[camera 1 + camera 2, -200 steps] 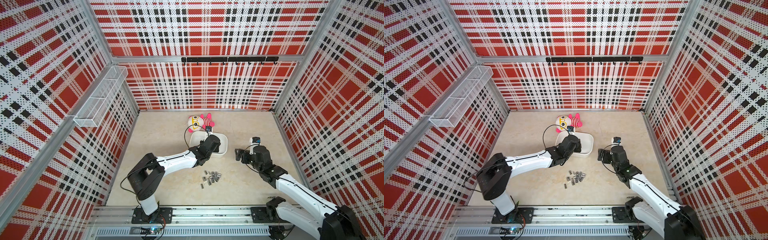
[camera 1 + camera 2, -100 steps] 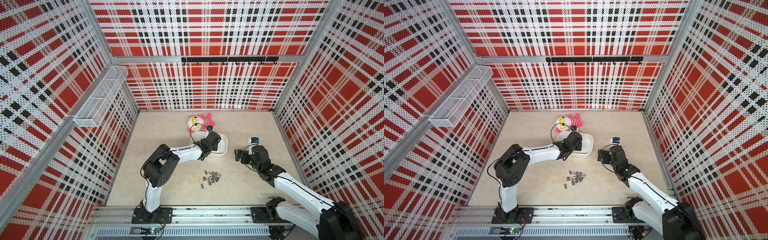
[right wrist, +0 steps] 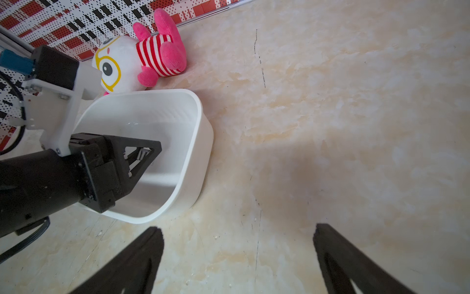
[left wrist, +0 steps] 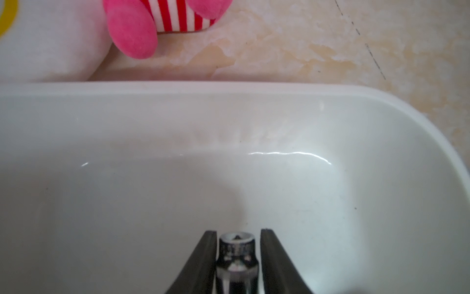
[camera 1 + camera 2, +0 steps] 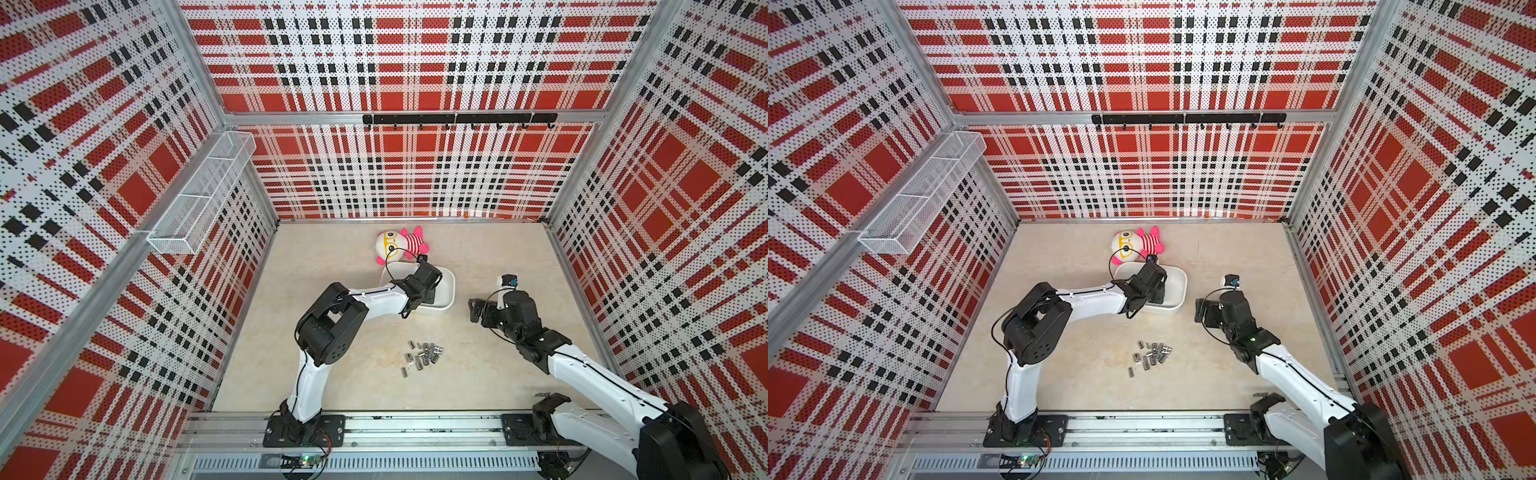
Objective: Put the socket on the desktop into the storage box
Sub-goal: Place the socket head in the storage box.
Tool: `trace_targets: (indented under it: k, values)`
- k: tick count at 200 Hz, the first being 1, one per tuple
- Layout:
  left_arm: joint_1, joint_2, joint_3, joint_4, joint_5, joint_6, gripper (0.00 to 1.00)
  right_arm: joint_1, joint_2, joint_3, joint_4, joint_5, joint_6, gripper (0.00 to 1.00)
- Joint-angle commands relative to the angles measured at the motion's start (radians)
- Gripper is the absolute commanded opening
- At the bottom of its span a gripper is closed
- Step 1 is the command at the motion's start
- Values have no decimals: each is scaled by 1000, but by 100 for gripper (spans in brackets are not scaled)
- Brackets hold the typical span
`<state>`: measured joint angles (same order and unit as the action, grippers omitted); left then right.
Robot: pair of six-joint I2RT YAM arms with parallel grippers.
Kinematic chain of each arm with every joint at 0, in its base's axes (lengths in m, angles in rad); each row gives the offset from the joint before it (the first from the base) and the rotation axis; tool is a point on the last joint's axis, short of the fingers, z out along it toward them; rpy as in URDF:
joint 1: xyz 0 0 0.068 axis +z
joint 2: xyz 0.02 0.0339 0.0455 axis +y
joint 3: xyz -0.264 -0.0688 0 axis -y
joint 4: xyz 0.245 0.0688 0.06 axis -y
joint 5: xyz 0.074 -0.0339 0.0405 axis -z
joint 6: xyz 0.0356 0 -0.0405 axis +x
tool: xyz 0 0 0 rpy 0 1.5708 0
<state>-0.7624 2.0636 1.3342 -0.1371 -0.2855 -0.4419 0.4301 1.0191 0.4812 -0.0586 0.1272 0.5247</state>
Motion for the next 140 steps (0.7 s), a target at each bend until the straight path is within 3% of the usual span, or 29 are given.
trace_targets:
  k: [1, 30, 69, 140]
  values:
    - [2, -37, -7, 17, 16, 3, 42, 10, -18, 21, -2, -2, -2, 100]
    - [3, -85, -45, 49, 9, 7, 52, 10, -18, 20, -3, -4, -2, 100]
    - [-12, -194, -98, 93, 29, 20, 53, 10, -21, 22, 0, -11, -4, 100]
    - [-216, -517, -220, 102, -172, 52, 55, 9, -52, 13, 5, -7, -18, 100]
